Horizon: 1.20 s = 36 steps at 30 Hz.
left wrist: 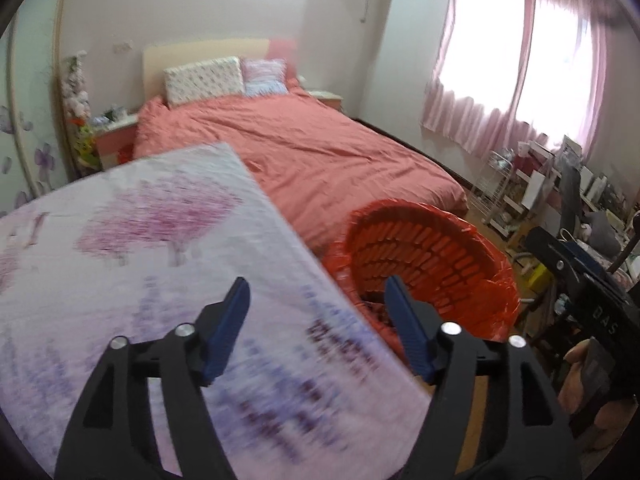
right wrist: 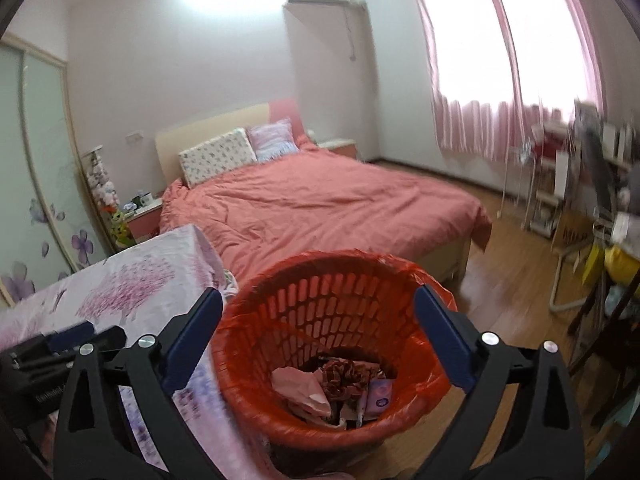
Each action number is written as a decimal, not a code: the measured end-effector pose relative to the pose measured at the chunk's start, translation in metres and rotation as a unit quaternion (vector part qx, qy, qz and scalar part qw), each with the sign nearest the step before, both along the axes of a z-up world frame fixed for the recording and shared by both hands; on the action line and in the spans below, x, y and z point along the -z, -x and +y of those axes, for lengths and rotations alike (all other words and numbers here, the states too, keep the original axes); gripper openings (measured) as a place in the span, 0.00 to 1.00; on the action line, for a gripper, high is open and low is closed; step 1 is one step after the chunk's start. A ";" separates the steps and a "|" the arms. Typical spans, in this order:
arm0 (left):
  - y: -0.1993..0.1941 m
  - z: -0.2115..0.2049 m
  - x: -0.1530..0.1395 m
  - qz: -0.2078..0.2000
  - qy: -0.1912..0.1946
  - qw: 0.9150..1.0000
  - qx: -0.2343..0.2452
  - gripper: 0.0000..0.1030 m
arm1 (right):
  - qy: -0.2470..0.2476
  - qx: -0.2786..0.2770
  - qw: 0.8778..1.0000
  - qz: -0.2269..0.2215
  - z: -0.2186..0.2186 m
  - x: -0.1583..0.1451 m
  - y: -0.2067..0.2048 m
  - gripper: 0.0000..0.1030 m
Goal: Collect trash
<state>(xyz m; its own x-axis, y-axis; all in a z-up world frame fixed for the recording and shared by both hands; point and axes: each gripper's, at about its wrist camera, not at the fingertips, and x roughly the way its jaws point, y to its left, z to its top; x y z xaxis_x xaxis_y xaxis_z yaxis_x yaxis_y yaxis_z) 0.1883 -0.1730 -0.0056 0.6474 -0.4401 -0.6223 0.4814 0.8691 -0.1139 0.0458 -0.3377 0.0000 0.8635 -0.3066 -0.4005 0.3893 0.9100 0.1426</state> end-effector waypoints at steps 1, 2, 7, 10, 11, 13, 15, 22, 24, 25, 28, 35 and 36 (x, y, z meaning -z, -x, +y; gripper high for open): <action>0.010 0.014 -0.004 -0.012 -0.004 1.000 -0.012 0.76 | 0.006 -0.004 1.000 -0.004 0.010 -0.002 0.005 0.94; 0.016 0.022 -0.007 -0.019 -0.007 1.000 -0.020 0.79 | 0.010 -0.005 1.000 -0.006 0.015 -0.002 0.008 0.94; 0.050 0.076 -0.016 -0.049 -0.014 0.996 -0.079 0.96 | 0.043 -0.003 0.999 -0.014 0.060 -0.003 0.033 0.98; 0.068 0.104 -0.015 -0.057 -0.020 0.991 -0.117 0.96 | 0.054 0.000 0.999 -0.005 0.080 -0.002 0.040 0.98; 0.074 0.113 -0.014 -0.056 -0.018 0.990 -0.128 0.96 | 0.071 0.008 0.997 0.005 0.089 -0.001 0.040 0.98; 0.084 0.129 -0.012 -0.048 -0.009 0.988 -0.146 0.96 | 0.112 0.029 0.993 0.020 0.106 -0.001 0.042 0.98; 0.092 0.139 -0.009 -0.047 -0.004 0.986 -0.160 0.96 | 0.129 0.043 0.991 0.018 0.116 0.000 0.046 0.98; 0.125 0.157 -0.003 -0.071 -0.020 0.976 -0.206 0.96 | 0.103 0.052 0.993 0.015 0.126 0.000 0.069 0.98; 0.131 0.160 -0.002 -0.072 -0.016 0.975 -0.210 0.96 | 0.096 0.061 0.993 0.016 0.124 0.002 0.072 0.98; 0.132 0.160 -0.003 -0.072 -0.014 0.975 -0.210 0.96 | 0.089 0.064 0.994 0.019 0.122 0.002 0.072 0.98; 0.136 0.160 -0.003 -0.070 -0.010 0.976 -0.205 0.96 | 0.054 0.061 0.996 0.033 0.114 0.007 0.073 0.98; 0.142 0.154 0.000 -0.072 -0.008 0.977 -0.203 0.96 | 0.038 0.079 0.995 0.052 0.110 0.017 0.075 0.98; 0.142 0.154 0.001 -0.069 -0.008 0.977 -0.203 0.96 | 0.039 0.080 0.995 0.054 0.111 0.018 0.075 0.98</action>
